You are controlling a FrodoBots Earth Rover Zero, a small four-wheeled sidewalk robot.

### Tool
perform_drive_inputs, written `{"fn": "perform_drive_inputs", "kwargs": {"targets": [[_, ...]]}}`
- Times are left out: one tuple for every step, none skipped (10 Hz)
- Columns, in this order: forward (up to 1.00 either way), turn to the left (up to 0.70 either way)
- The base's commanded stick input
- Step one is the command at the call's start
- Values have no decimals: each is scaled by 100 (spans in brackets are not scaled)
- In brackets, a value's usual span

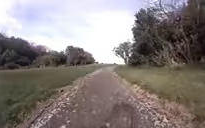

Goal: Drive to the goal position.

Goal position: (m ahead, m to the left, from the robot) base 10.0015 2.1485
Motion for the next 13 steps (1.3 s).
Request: {"fn": "perform_drive_inputs", "kwargs": {"targets": [[85,-10],[85,0],[85,0],[85,0],[85,0],[85,0],[85,0],[85,0],[85,0],[85,0],[85,0],[85,0],[85,0]]}}
